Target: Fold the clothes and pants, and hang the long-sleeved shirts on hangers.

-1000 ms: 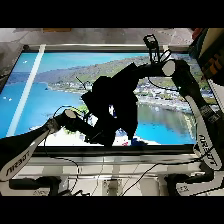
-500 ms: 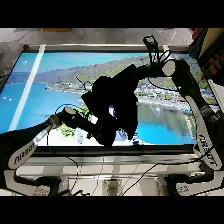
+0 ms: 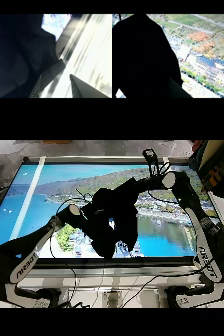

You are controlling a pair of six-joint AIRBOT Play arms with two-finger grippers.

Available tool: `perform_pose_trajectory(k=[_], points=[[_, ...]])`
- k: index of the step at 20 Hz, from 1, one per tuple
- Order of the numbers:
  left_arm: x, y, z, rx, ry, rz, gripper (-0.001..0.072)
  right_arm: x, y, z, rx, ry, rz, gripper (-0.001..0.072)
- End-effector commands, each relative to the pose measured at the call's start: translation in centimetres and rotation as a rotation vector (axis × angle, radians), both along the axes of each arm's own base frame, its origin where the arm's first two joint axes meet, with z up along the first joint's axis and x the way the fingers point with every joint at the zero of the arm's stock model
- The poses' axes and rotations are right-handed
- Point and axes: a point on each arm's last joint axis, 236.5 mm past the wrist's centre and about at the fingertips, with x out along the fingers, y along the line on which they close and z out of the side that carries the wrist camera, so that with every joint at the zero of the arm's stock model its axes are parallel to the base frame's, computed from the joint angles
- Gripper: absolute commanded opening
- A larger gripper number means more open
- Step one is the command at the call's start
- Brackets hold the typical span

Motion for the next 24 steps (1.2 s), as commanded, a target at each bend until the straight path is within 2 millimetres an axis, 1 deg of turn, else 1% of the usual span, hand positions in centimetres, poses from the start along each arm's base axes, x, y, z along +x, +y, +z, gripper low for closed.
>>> perform_pose_trajectory(k=[1, 3, 4, 5, 6, 7, 9, 11, 12, 14, 15, 16, 18, 19, 20, 22, 23, 24], points=[[-1.8, -1.1, -0.8, -0.072, -0.187, -0.340, 0.0446, -0.1, 0.0, 0.0, -0.004, 0.004, 0.003, 0.0018], [-2.2, -1.7, -1.7, -0.062, -0.210, -0.385, 0.0446, -0.1, 0.0, 0.0, -0.004, 0.004, 0.003, 0.0018], [-2.2, -1.4, -2.4, -0.041, -0.217, -0.399, 0.0447, -0.1, 0.0, -0.1, -0.005, 0.004, 0.003, 0.0018], [-2.1, -0.8, -3.1, -0.007, -0.220, -0.421, 0.0512, -0.1, 0.0, 0.0, -0.004, 0.004, 0.003, 0.0018], [-2.0, -0.1, -3.7, 0.020, -0.220, -0.436, 0.0656, -0.1, 0.0, 0.0, -0.004, 0.004, 0.003, 0.0018], [-2.0, 0.1, -4.0, 0.030, -0.217, -0.441, 0.0676, -0.1, 0.0, 0.0, -0.004, 0.004, 0.003, 0.0019], [-2.0, 0.1, -4.3, 0.030, -0.208, -0.439, 0.0674, -0.1, 0.0, 0.0, -0.004, 0.004, 0.003, 0.0018], [-2.6, -0.4, -4.5, 0.012, -0.185, -0.434, 0.0562, -0.1, 0.0, 0.0, -0.004, 0.004, 0.003, 0.0018], [-2.9, -0.7, -4.5, 0.004, -0.172, -0.437, 0.0534, -0.1, 0.0, 0.0, -0.004, 0.004, 0.003, 0.0018], [-3.4, -1.1, -5.0, 0.000, -0.156, -0.441, 0.0531, -0.1, 0.0, 0.0, -0.004, 0.004, 0.003, 0.0019], [-3.3, -1.1, -5.5, 0.005, -0.153, -0.436, 0.0423, -0.1, 0.0, 0.0, -0.004, 0.004, 0.003, 0.0018], [-3.3, -1.2, -5.9, 0.005, -0.143, -0.433, 0.0298, -0.1, 0.0, 0.0, -0.004, 0.004, 0.003, 0.0019], [-3.5, -1.3, -6.4, 0.002, -0.124, -0.425, 0.0166, -0.1, 0.0, 0.0, -0.004, 0.003, 0.003, 0.0018], [-3.6, -1.2, -6.7, 0.005, -0.117, -0.425, 0.0036, -0.1, 0.0, 0.0, -0.004, 0.003, 0.003, 0.0018], [-3.6, -1.2, -6.8, 0.006, -0.115, -0.425, 0.0009, -0.1, 0.0, 0.0, -0.004, 0.003, 0.003, 0.0018], [-3.2, -1.2, -6.5, 0.003, -0.124, -0.416, 0.0008, 0.0, 0.0, 0.0, -0.004, 0.000, 0.002, 0.0018], [-2.5, -1.1, -6.0, -0.002, -0.140, -0.405, 0.0008, 0.1, 0.0, 0.1, -0.004, -0.006, 0.000, 0.0018], [-1.4, -1.1, -5.3, -0.009, -0.169, -0.389, 0.0008, 0.4, -0.1, 0.4, -0.003, -0.023, -0.005, 0.0019]])
